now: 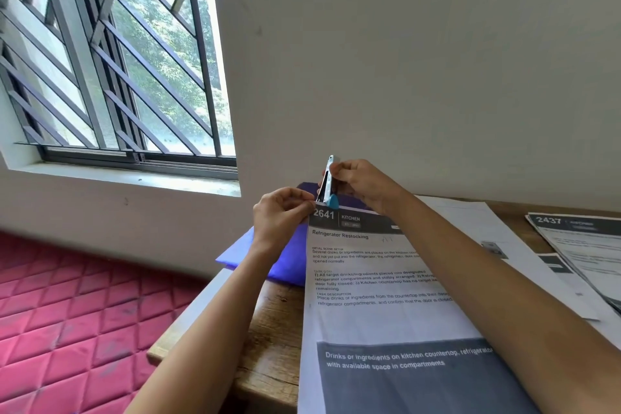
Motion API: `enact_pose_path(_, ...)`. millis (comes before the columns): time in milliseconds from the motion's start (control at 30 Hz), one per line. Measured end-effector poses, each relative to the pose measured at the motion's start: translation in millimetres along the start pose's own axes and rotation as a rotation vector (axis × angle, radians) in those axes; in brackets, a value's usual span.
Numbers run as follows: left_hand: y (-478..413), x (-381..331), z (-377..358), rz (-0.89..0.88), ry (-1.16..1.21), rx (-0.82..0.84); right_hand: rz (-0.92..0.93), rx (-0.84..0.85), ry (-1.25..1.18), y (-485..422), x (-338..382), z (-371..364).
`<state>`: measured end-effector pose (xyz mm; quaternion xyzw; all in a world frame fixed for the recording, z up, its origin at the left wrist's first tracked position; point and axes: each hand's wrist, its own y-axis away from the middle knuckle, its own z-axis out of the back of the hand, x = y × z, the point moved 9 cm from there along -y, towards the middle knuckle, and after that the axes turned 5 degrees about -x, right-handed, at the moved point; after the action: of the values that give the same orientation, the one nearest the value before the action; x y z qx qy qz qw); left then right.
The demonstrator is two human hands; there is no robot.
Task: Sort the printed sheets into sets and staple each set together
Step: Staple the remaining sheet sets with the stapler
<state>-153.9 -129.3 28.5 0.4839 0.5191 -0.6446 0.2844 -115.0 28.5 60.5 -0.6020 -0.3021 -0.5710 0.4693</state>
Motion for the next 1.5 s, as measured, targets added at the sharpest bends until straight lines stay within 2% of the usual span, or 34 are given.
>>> enact_pose_path(667,0.4,0.2,1.9,0.022,0.019,-0.002,0.020,0.104,0.002,3.8,-1.2,-14.2)
enact_pose_path(1200,-2.6,7.7,2.9,0.069,0.091,-0.008,-0.024,0.104,-0.049,5.2,-6.8,-18.4)
enact_pose_path(1500,-2.9,7.8,2.9,0.062,0.053,-0.020,-0.025,0.076,-0.083,4.8,-9.4,-18.5)
